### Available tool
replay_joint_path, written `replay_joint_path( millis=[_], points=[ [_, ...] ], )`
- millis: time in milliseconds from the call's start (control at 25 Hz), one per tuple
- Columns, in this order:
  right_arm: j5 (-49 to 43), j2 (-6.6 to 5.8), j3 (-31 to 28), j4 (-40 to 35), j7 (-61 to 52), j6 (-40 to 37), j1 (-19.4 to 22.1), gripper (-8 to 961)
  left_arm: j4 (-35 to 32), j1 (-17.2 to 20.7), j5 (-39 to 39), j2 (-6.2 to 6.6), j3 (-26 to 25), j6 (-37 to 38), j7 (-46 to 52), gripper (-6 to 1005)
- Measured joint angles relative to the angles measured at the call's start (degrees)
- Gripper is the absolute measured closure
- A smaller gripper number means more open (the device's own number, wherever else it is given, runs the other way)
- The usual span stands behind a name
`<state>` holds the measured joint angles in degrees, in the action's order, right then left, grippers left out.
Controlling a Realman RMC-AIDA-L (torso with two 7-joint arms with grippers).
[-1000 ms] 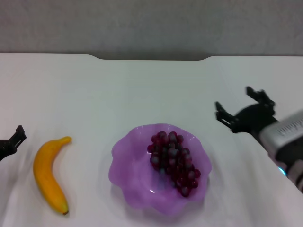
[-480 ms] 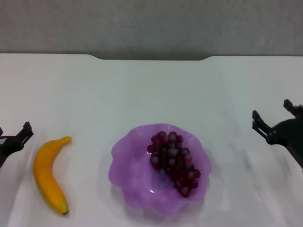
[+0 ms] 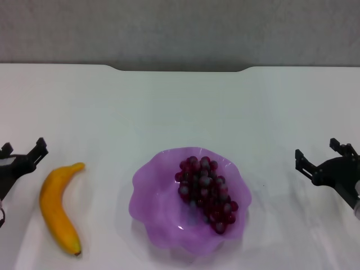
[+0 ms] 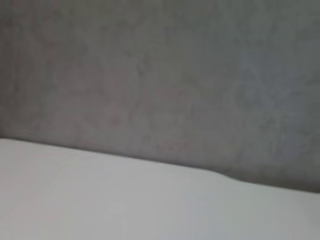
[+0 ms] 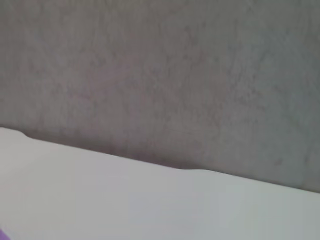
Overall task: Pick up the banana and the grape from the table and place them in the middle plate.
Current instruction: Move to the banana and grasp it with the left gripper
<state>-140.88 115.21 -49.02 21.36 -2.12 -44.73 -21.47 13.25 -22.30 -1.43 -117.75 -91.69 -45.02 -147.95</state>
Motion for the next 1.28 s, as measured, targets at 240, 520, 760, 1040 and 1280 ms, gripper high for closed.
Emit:
replay_joint_path(
  millis=[240, 520, 760, 1040, 1280],
  points=[
    [-0.17, -0.01, 0.20, -0.43, 0.09, 0.31, -0.10, 49, 6.28, 1.30, -0.34, 0.45, 3.86, 0.48, 2.71, 105],
    [-0.18, -0.09, 0.45, -0.59, 0.12, 0.40, -0.15, 49, 42.02, 12.87, -11.10, 1.67, 7.61, 30.03, 6.11, 105],
    [-0.18, -0.08, 0.72, -0.54, -0.15, 0.40, -0.40, 49, 62.27, 14.37, -15.84, 1.59, 13.62, 66.74, 3.37, 105],
    [-0.18, -0.07, 0.83, -0.35, -0.18, 0.45, -0.31, 50, 71.02, 6.38, 1.40, 1.40, 12.11, 100.76, -13.23, 105],
    [-0.18, -0.08, 1.82, 0.19, -0.21, 1.74, -0.47, 50, 70.96, -1.05, 4.82, 1.25, 6.16, 116.68, -14.67, 106]
  ],
)
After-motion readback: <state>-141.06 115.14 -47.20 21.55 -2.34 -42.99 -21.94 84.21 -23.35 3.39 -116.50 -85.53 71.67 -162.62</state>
